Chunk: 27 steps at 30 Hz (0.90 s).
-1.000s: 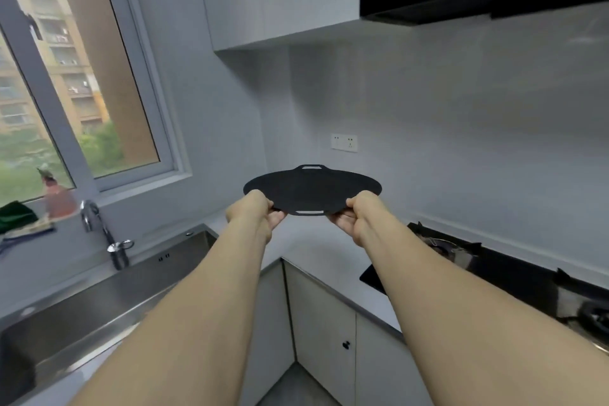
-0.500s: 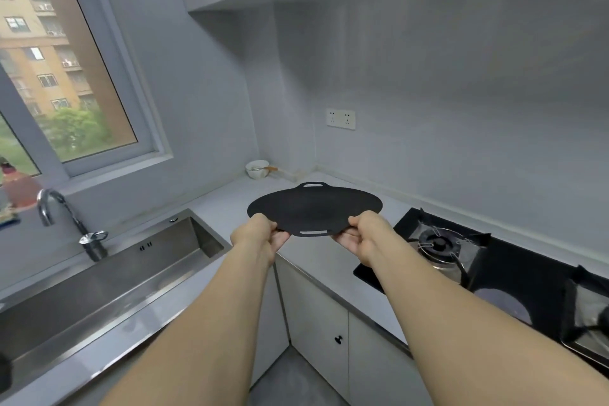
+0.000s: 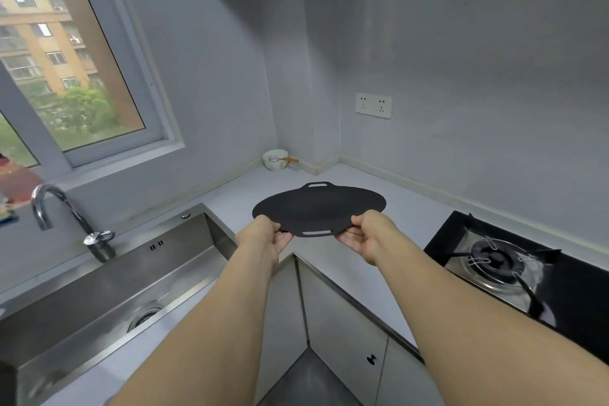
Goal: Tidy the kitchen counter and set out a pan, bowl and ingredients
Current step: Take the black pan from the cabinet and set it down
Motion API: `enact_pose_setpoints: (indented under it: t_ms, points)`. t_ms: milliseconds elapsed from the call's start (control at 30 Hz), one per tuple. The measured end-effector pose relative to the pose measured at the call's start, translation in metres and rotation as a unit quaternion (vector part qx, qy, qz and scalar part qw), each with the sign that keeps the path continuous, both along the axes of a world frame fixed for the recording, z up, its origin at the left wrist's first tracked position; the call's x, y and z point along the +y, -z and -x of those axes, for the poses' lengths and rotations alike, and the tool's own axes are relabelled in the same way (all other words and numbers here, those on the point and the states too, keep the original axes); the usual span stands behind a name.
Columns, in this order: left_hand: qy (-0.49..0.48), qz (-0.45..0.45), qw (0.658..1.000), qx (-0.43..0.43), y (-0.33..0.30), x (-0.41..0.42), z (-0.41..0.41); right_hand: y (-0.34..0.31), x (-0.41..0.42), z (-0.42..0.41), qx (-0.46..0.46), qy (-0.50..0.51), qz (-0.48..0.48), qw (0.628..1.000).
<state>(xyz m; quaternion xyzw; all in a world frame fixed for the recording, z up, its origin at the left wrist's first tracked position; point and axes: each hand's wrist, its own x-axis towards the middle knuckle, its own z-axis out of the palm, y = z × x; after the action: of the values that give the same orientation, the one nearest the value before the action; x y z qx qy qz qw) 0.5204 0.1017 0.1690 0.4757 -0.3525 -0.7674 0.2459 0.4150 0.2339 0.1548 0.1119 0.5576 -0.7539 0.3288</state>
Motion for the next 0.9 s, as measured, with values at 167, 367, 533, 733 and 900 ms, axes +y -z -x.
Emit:
enact_pose_setpoints:
  t_ms: [167,367,533,733,900]
  points:
    - [-0.010,-0.006,1.000,-0.018,0.012,-0.064,0.004,0.011,-0.068,0.010,0.001,-0.023,-0.007,1.000]
    - [-0.012,-0.010,0.999,-0.041,0.037,-0.136,0.009,0.033,-0.138,0.020,-0.012,-0.036,-0.018,0.999]
    - [-0.017,-0.016,0.998,-0.051,0.063,-0.179,0.017,0.054,-0.179,0.023,-0.020,-0.034,-0.027,0.999]
    - [-0.020,-0.040,0.996,-0.079,0.090,-0.205,0.029,0.075,-0.208,0.037,-0.028,-0.038,-0.047,0.998]
    - [-0.035,-0.056,0.994,-0.093,0.109,-0.226,0.047,0.095,-0.227,0.054,-0.038,-0.046,-0.055,0.997]
